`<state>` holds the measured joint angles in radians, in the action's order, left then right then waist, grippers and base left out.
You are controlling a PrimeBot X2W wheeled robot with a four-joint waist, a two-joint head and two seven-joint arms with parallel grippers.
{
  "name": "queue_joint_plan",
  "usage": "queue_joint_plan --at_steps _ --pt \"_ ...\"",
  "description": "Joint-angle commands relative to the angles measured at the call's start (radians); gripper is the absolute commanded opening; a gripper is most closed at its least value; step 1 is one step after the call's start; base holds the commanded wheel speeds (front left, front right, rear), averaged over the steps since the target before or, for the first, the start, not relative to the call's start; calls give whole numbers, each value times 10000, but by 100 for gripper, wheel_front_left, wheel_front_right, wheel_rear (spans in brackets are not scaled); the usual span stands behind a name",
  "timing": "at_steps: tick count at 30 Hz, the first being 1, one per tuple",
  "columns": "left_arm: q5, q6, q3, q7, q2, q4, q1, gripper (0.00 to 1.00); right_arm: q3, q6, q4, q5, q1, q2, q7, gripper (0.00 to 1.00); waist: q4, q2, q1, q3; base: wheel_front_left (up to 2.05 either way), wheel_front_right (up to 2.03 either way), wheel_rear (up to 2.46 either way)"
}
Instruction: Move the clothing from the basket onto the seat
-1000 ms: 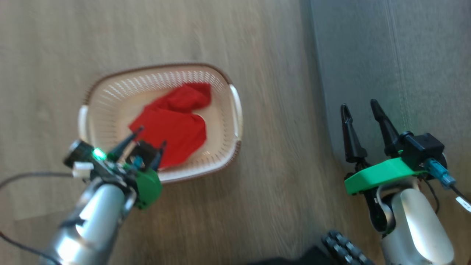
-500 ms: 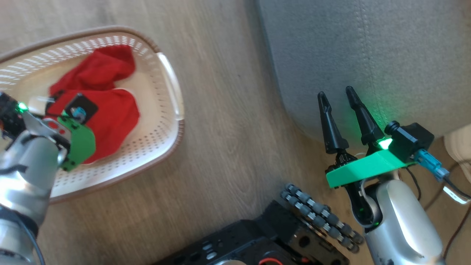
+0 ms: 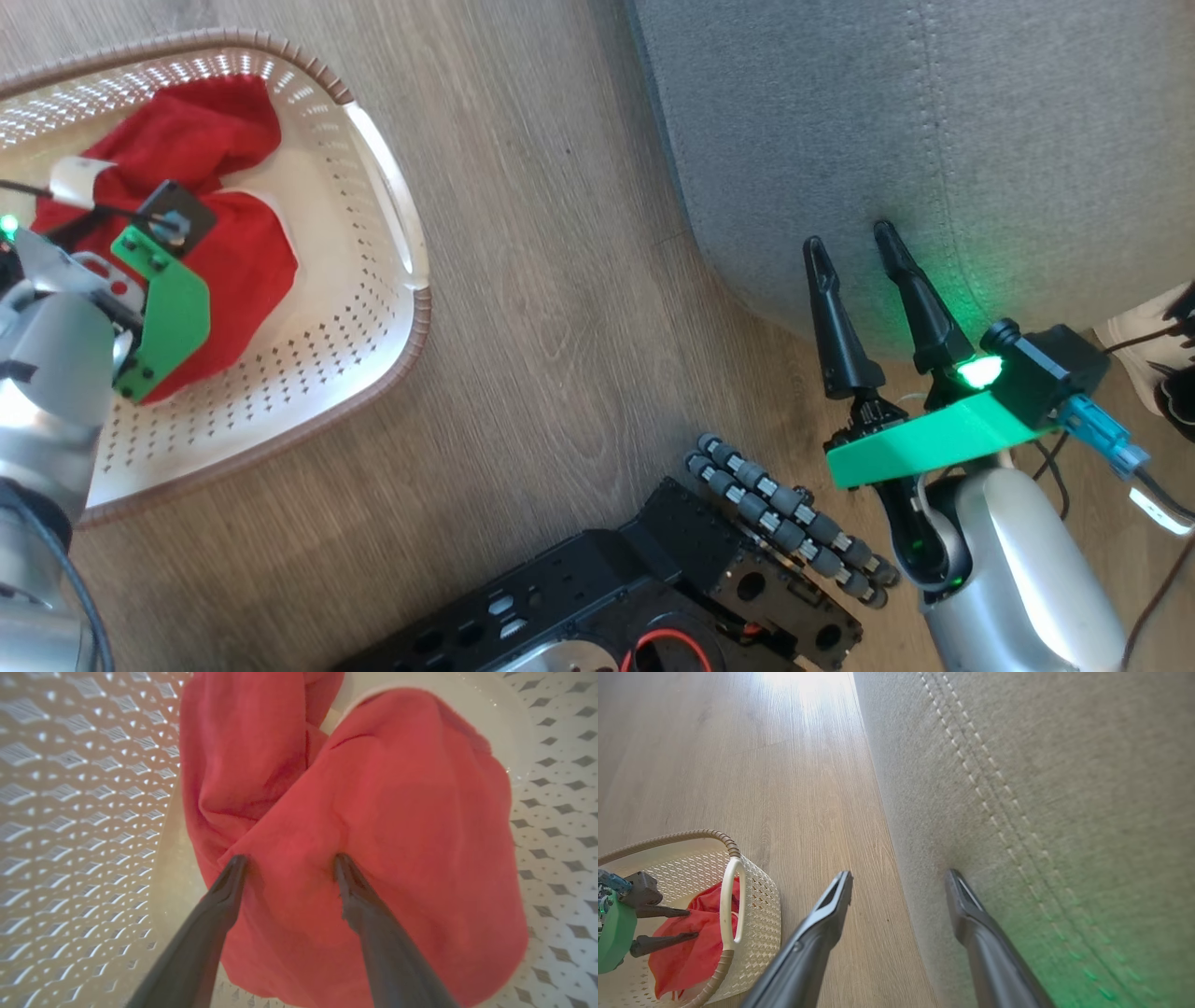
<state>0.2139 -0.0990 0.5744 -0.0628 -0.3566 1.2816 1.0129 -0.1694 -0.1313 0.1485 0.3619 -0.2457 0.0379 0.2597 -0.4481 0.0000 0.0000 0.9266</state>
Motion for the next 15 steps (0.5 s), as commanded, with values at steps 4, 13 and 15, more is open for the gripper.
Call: queue_joint_plan --at_steps 4,13,15 --pt "76 47 -68 287 -498 33 181 100 -111 6 -313 61 612 124 20 100 75 0 0 209 0 0 0" --pt "-301 -267 102 1487 -428 82 202 98 -123 6 -606 -30 741 124 20 100 273 0 0 516 0 0 0" --pt "-435 -293 133 1642 -412 85 209 35 -115 6 -627 -55 723 124 20 100 307 0 0 550 0 0 0"
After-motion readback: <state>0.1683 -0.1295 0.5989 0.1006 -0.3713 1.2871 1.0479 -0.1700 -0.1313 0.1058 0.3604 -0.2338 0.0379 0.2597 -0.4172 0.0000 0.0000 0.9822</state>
